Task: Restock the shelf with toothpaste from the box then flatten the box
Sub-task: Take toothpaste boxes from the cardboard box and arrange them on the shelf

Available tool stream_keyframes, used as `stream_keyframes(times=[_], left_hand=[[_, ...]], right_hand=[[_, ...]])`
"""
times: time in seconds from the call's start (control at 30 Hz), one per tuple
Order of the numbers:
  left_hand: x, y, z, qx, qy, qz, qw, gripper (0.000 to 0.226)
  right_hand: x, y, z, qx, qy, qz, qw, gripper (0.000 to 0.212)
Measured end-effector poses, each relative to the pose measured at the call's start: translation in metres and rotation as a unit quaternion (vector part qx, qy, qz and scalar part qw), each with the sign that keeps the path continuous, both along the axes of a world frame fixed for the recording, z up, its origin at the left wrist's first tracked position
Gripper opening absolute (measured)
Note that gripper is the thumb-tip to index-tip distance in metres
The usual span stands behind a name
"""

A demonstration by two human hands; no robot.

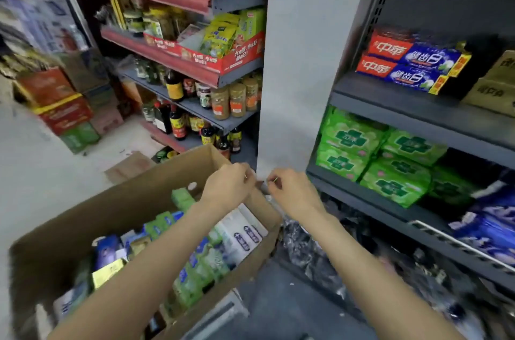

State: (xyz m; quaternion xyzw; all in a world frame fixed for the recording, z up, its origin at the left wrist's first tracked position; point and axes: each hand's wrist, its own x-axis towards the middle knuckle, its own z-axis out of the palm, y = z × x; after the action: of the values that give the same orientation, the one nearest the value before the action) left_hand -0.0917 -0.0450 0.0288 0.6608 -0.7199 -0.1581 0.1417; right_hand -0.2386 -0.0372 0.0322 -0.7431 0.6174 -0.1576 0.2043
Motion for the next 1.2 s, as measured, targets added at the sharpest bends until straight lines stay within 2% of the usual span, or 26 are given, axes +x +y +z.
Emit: stream_keyframes(times=[0.07,0.2,0.3,0.43,0.53,0.67,0.73,0.83,0.93,1.07,1.2], left_hand=[[0.031,0.016,-0.017,0.037,-0.011,0.029,0.999,0.026],[0.083,0.042,-0.049,0.120,-0.034,0.047,0.991,0.020],[0.116,0.056,-0.070,0.161,-0.096,0.030,0.982,0.037],[0.150,0.071,-0.104,0.221,-0.106,-0.021,0.969,0.063],[0.166,0.084,-0.118,0.216,-0.132,-0.093,0.963,0.083],[0.179,0.089,-0.121,0.178,-0.102,-0.123,0.971,0.088],[0.182,0.087,-0.123,0.169,-0.089,-0.121,0.974,0.092],[0.182,0.087,-0.125,0.156,-0.073,-0.092,0.981,0.102],[0.186,0.092,-0.126,0.141,-0.054,-0.050,0.987,0.114],[0.192,0.100,-0.126,0.171,0.005,0.019,0.985,0.124],[0.199,0.104,-0.126,0.165,0.010,0.019,0.986,0.127]], right_hand=[[0.031,0.017,-0.018,0.022,0.004,-0.005,1.000,0.020],[0.083,0.043,-0.050,0.082,0.015,0.003,0.997,0.025],[0.113,0.055,-0.077,0.156,0.007,0.028,0.987,0.033],[0.141,0.066,-0.105,0.265,-0.011,0.063,0.962,0.054],[0.152,0.068,-0.126,0.288,0.019,0.068,0.955,0.079],[0.162,0.071,-0.136,0.270,0.086,0.059,0.957,0.098],[0.165,0.070,-0.138,0.258,0.114,0.065,0.957,0.097],[0.168,0.069,-0.136,0.249,0.150,0.086,0.953,0.082],[0.171,0.069,-0.130,0.251,0.167,0.100,0.948,0.080],[0.161,0.067,-0.119,0.277,0.121,0.133,0.944,0.082],[0.153,0.067,-0.111,0.308,0.062,0.153,0.937,0.075]])
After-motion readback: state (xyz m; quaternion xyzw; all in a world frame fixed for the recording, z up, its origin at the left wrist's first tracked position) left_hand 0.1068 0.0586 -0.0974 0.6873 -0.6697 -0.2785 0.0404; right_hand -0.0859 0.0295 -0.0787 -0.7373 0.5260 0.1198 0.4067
